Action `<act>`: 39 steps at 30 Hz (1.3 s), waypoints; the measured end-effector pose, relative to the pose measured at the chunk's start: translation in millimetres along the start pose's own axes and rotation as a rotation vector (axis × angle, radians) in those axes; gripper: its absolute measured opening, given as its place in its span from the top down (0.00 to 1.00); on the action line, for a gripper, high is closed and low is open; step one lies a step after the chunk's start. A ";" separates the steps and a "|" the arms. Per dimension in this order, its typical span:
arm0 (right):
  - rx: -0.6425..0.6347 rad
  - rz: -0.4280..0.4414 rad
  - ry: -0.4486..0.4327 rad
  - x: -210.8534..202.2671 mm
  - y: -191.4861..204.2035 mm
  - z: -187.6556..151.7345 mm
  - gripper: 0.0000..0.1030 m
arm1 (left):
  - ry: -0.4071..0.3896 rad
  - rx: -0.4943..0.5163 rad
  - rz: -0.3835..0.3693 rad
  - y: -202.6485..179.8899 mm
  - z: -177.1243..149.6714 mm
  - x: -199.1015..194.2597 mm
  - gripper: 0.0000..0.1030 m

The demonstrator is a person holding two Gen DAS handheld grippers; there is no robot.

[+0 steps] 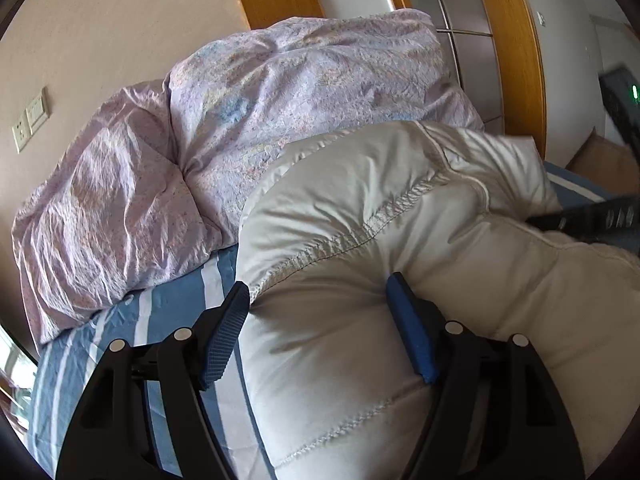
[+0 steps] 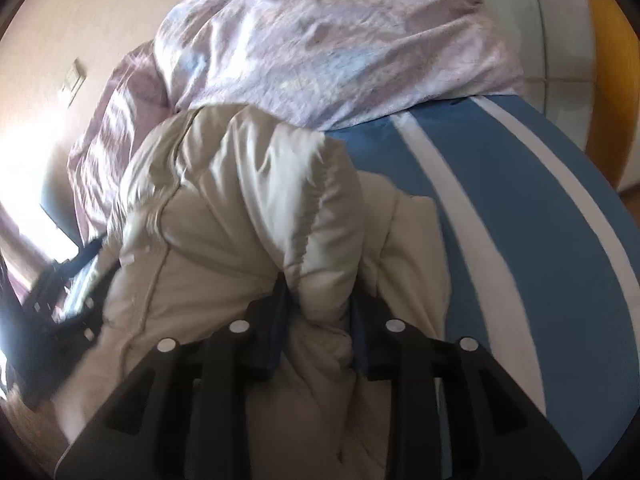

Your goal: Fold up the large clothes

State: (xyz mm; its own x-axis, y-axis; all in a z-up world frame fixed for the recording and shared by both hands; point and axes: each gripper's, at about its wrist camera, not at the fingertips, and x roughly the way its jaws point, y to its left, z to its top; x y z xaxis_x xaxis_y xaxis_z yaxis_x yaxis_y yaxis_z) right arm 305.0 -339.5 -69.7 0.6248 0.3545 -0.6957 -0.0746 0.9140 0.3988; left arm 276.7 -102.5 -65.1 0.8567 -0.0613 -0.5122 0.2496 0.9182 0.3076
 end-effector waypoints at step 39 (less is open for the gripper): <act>-0.174 -0.129 -0.118 -52.7 51.0 -33.0 0.68 | 0.062 0.009 0.092 11.9 19.6 19.3 0.30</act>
State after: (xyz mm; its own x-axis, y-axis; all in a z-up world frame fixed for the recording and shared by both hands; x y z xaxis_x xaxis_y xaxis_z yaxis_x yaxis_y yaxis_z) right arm 242.7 -305.0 -32.4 0.7238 0.2166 -0.6551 -0.1146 0.9740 0.1954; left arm 305.1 -100.4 -55.6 0.8466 0.0476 -0.5301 0.1756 0.9152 0.3628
